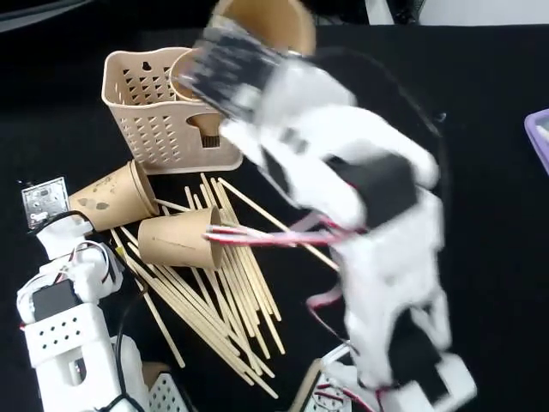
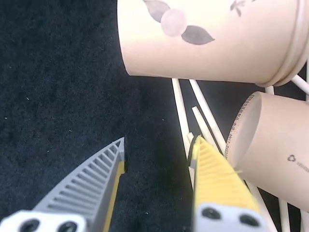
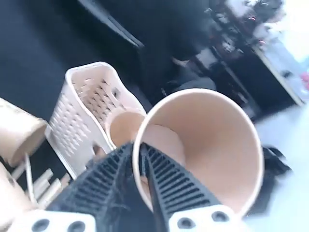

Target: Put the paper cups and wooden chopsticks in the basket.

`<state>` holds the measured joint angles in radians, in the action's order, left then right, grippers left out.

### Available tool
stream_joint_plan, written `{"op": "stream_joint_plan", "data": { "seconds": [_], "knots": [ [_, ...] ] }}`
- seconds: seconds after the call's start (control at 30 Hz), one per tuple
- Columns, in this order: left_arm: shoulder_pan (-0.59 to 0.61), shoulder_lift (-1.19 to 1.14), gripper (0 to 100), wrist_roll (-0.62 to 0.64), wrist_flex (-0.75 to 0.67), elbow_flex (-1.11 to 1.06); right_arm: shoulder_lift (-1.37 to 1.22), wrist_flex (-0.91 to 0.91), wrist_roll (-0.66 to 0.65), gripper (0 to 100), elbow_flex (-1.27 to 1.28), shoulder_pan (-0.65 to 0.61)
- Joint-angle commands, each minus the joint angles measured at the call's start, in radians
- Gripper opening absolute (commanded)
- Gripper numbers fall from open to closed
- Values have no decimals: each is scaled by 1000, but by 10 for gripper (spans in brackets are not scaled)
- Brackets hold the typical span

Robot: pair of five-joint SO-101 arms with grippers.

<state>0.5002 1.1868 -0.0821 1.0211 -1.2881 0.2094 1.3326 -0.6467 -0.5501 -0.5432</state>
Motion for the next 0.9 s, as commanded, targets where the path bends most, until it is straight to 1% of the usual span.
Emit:
{"op": "stream_joint_plan", "data": {
  "seconds": [0.0,0.13,0.27,0.57,0.63,0.67,0.73,0.8,0.87],
  "knots": [
    [2,6,223,0,-11,15,-202,-43,3,11,-180,-68],
    [2,6,223,-2,-9,15,-369,-41,3,11,-288,-52],
    [2,6,223,-2,-9,15,-483,-38,3,11,-383,-31],
    [2,6,223,-2,-9,15,-619,114,3,19,-460,-17],
    [2,6,223,-2,-9,15,-618,138,15,83,-501,-17],
    [2,6,223,-2,-9,15,-616,153,46,123,-533,-15],
    [2,6,223,-2,-9,15,-616,196,149,192,-631,-15],
    [2,6,223,-2,-11,15,-619,245,203,212,-737,-20],
    [2,6,223,-2,-11,15,-618,311,193,192,-823,-23]
  ]
}}
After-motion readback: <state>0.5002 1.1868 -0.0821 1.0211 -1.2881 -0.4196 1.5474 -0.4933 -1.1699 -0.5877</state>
